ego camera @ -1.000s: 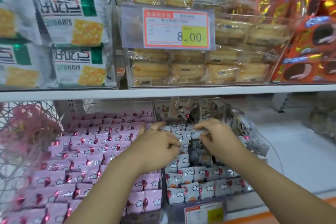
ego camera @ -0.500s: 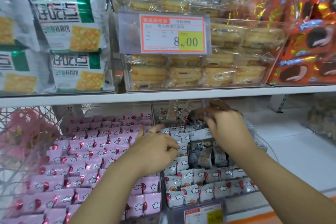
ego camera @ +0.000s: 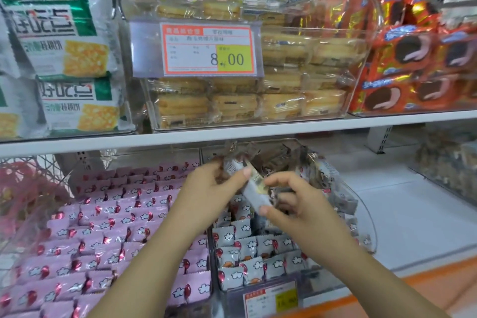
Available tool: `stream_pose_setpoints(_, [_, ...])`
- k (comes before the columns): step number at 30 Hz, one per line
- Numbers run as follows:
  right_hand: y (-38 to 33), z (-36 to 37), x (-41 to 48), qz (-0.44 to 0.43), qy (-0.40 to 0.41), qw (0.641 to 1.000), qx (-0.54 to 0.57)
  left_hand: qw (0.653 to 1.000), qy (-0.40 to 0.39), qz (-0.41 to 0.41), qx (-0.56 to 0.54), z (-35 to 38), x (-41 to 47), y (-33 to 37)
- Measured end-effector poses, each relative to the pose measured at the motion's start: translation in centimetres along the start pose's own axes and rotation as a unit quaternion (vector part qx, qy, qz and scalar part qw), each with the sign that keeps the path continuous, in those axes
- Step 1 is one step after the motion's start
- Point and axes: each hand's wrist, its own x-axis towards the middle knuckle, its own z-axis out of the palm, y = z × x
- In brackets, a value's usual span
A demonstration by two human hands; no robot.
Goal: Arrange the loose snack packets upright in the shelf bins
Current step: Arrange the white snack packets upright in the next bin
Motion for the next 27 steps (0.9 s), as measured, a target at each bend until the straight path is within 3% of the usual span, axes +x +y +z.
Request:
stream_pose_setpoints(4, [1.3,-0.8,0.7,0.005,0.0,0.998,-0.055,1.0,-0.008,-0.007,-0.01,1.1,0.4,-0.7])
stream_pose_setpoints(10, [2.1,-3.3,0.9,-0.013,0.04,0.996,-0.075,0.984,-0.071,0.048,0.157,1.8,0.8,-0.5])
stream_pose_setpoints(13, [2.4,-3.7,0.8,-0.038,0.037,0.991,-0.122,0.978,-0.096,0.039,0.179,2.1,1.6,0.3])
stream_pose_setpoints(20, [3.2,-5.8,0.7,-0.098,0.129,0.962,-0.222,0.975,-0.121,0.026,0.187,3.2,2.8,1.0])
stream_pose_setpoints(27, [4.5,-7.6,0.9,-0.072,0.229,0.933,-0.267,0.904,-0.156,0.032,0.396,3.8,2.7,-0.1])
